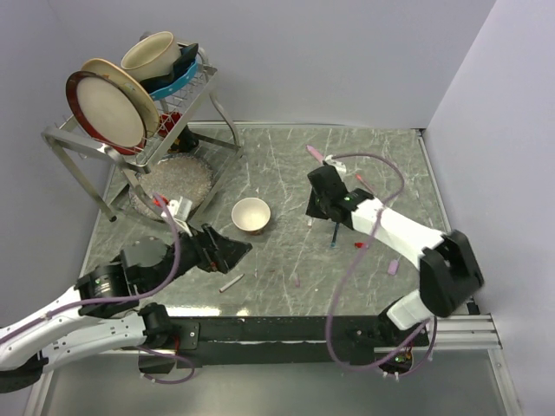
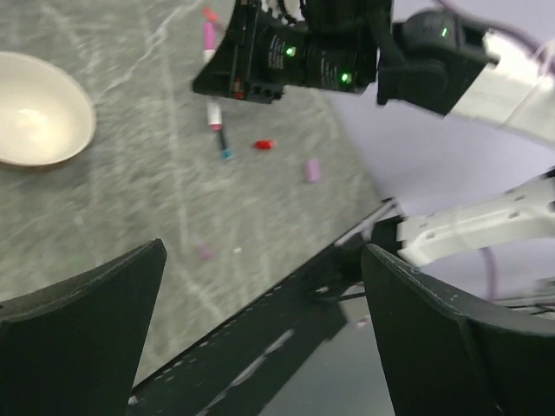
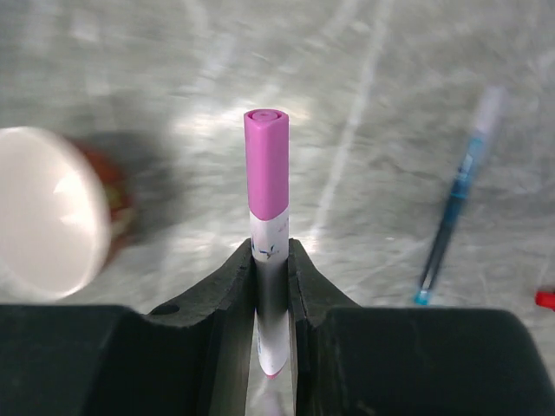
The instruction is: Insert the pens into the pen caps
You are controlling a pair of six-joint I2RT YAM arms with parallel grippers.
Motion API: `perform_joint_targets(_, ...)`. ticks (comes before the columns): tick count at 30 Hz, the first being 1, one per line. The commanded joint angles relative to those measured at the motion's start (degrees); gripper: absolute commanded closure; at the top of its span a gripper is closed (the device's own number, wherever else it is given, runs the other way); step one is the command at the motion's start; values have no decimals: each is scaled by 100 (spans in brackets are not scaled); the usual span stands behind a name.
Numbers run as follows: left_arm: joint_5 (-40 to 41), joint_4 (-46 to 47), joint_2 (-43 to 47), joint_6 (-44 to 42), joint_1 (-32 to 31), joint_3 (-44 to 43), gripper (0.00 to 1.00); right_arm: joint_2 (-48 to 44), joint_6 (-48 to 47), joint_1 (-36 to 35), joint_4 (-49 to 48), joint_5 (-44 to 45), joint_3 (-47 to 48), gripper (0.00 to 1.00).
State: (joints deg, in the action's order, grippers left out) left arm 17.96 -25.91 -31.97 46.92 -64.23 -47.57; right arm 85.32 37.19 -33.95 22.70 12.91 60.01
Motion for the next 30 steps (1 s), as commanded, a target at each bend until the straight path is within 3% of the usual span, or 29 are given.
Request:
perform_joint_targets(1, 453, -274, -257, -332, -20, 29, 1, 634, 368, 135, 612, 476, 528, 79)
perform_joint_targets(6, 464, -458, -1100, -393, -11, 29, 1, 1267, 490, 152, 903, 783, 723, 78)
perform_joint_targets(12, 358, -818, -1927, -578, -11, -208, 1, 1390, 570, 144, 701, 669, 424, 71)
perform_joint_targets(17, -63, -1100, -2462, -912, -2, -419, 2, 1426, 570, 144, 719, 714, 354, 59)
perform_joint_targets(22, -564, -1162, -3016, -1718, 129, -543, 3, 979, 456, 144, 683, 599, 266, 60)
perform_joint_targets(30, -1224, -1634, -4088, -3100, 516, -938, 10, -664, 131, 564, 745, 38, -14, 58)
